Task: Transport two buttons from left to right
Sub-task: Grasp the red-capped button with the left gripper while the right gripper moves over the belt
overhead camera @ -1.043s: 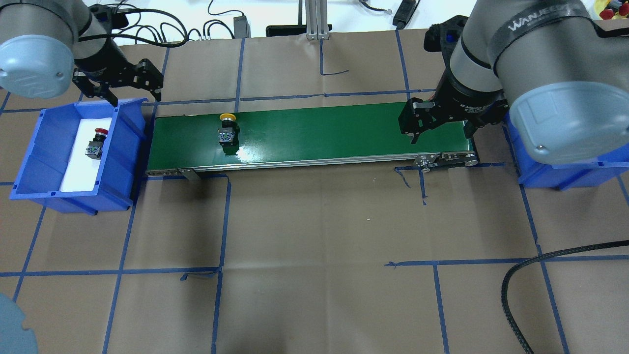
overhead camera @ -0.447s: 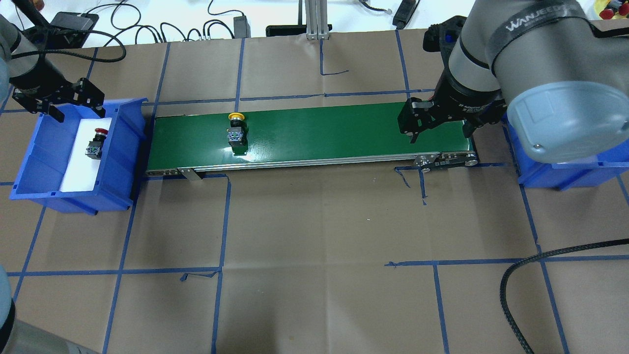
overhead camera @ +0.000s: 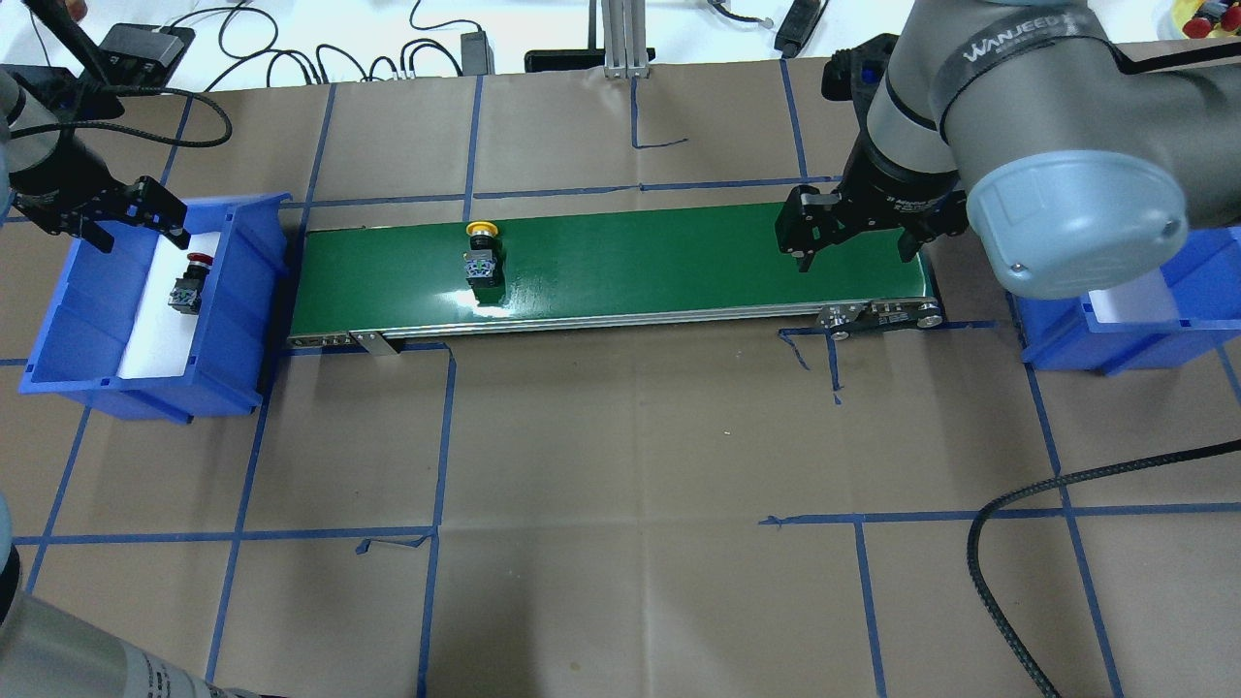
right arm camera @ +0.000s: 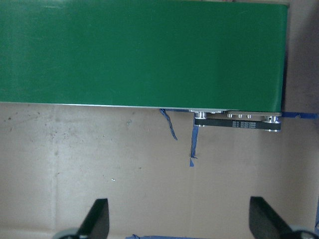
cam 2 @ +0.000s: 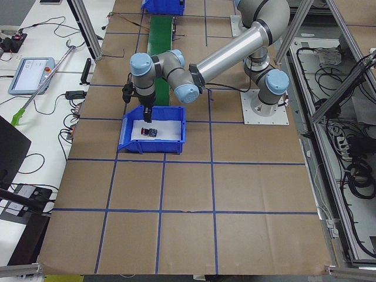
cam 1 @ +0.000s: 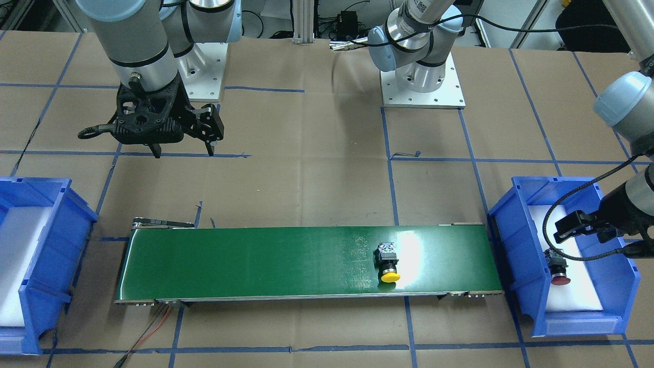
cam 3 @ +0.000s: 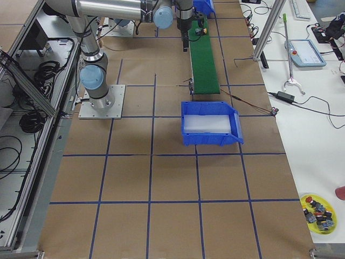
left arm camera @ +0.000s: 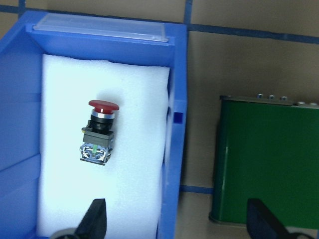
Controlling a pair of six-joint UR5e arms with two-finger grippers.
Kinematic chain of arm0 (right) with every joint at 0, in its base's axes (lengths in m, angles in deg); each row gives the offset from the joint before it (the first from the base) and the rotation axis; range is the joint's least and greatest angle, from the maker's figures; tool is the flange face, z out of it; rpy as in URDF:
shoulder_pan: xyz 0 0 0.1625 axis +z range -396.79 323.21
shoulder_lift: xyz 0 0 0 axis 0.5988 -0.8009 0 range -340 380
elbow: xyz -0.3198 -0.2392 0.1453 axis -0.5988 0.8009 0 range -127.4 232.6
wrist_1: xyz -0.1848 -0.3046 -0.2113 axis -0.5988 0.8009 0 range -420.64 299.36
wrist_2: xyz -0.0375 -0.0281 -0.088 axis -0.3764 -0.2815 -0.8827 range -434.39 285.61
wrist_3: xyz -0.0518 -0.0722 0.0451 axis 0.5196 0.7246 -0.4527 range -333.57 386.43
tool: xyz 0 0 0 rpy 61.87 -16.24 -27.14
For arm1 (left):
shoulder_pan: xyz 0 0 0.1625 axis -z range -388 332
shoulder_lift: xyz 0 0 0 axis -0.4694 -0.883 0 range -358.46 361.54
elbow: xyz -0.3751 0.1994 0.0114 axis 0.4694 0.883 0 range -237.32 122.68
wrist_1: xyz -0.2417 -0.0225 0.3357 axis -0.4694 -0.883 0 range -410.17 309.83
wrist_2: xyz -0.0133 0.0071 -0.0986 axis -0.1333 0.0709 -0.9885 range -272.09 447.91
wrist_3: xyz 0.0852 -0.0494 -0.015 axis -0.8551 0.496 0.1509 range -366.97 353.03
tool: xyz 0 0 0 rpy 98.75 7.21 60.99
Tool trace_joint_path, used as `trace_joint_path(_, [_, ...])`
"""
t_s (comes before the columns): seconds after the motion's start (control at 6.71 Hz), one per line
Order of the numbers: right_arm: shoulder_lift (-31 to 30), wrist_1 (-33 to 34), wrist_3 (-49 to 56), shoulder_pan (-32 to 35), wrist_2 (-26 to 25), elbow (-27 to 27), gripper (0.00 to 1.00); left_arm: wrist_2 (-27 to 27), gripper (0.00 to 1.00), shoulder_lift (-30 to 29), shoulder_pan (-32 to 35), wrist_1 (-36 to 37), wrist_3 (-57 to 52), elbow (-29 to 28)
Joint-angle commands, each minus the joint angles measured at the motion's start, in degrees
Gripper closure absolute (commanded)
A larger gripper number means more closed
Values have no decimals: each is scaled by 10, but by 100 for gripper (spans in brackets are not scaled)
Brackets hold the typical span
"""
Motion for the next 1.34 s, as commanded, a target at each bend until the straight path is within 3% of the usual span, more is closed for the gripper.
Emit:
trace_joint_path(0.0, [11,56,0,0,1,-1,0,-1,0,-23,-14,20,-31,3])
trace_joint_path(0.15, [19,94,0,0,1,-2,0,-1,0,-35,-19,52,-34,18])
trace_joint_path(0.6, [44,126,1,0,0,-2,0,-5,0,-91,-16,110,-36,20])
trace_joint_path(1.19, [77,152,2,0,-1,2,0,-7,0,-115,-13,118,-34,15])
